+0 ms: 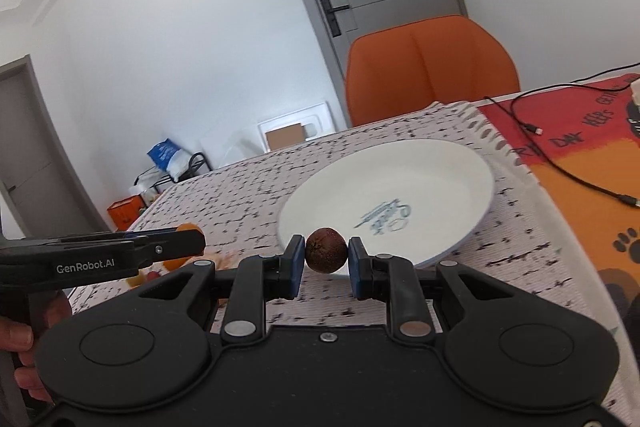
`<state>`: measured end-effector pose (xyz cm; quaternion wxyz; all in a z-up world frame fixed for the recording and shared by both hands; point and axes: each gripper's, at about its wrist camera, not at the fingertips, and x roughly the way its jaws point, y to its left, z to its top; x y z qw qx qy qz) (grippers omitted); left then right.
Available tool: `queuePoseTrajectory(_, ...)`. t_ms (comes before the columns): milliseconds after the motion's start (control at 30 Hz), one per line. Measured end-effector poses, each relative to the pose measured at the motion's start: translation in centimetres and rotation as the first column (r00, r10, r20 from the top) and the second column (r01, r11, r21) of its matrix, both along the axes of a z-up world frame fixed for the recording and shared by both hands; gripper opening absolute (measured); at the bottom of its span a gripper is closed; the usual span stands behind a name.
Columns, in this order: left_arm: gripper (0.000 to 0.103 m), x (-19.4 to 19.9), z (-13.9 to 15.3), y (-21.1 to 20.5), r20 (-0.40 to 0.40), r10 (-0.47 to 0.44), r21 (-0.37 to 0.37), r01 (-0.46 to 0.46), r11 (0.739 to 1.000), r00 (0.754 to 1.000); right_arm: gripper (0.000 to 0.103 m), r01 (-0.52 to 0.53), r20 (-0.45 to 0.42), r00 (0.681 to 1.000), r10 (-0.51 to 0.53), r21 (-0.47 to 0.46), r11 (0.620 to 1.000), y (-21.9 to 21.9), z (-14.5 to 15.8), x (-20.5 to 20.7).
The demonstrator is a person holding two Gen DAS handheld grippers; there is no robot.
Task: Organize fruits
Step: 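Carry the brown fruit with the right tool while the left tool carries the orange over the white bowl, then open the right tool over the bowl while the left tool releases its orange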
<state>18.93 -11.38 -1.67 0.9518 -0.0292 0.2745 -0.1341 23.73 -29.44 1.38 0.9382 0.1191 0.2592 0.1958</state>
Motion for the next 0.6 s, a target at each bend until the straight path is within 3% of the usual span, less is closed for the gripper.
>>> queuePoseTrajectory(600, 0.022, 4.6, -0.6, -4.6, -0.027, -0.066, 0.019, 0.066, 0.998, 0.997, 0.022, 0.046, -0.019, 0.999, -0.046, 0.009, 0.999, -2.8, -0.9, 2.5)
